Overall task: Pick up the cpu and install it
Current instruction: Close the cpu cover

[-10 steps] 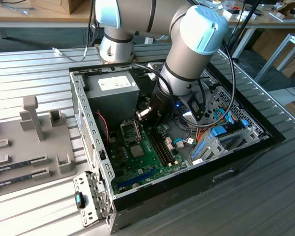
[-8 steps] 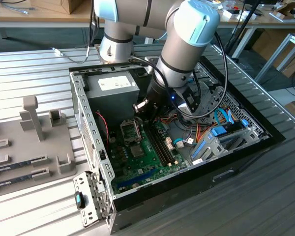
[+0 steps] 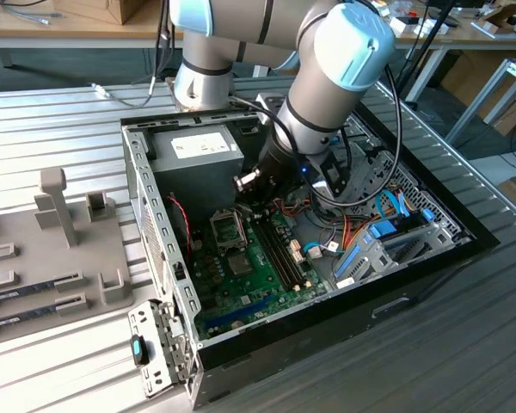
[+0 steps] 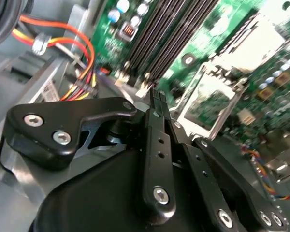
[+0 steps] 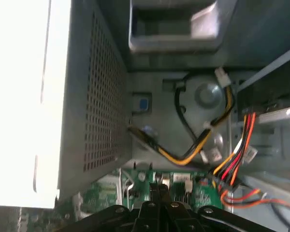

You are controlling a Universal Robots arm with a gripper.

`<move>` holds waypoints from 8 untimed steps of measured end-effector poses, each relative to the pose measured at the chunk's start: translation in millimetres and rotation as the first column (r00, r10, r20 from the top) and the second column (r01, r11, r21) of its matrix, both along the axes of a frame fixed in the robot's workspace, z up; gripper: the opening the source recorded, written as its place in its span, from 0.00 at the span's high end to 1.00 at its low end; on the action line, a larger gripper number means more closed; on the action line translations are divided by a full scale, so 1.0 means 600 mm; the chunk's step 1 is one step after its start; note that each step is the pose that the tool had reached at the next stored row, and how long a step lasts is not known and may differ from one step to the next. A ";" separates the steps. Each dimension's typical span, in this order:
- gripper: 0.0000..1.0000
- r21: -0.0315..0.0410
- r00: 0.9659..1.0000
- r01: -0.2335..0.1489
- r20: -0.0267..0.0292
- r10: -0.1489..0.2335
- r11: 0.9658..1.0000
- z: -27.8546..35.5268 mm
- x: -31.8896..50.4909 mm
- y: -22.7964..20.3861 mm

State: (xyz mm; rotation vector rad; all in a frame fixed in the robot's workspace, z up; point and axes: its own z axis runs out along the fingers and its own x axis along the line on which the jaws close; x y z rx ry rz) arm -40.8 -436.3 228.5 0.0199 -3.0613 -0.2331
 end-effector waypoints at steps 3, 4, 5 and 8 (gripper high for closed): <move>0.89 0.016 1.000 -0.022 0.000 0.022 1.000 0.000 0.000 0.0000; 0.89 0.017 0.999 -0.039 0.000 0.039 0.999 0.000 0.000 0.0000; 0.89 0.017 0.998 -0.062 0.000 0.062 0.998 0.000 0.000 0.0000; 0.89 0.020 0.991 -0.132 0.000 0.132 0.991 0.000 0.001 -0.0001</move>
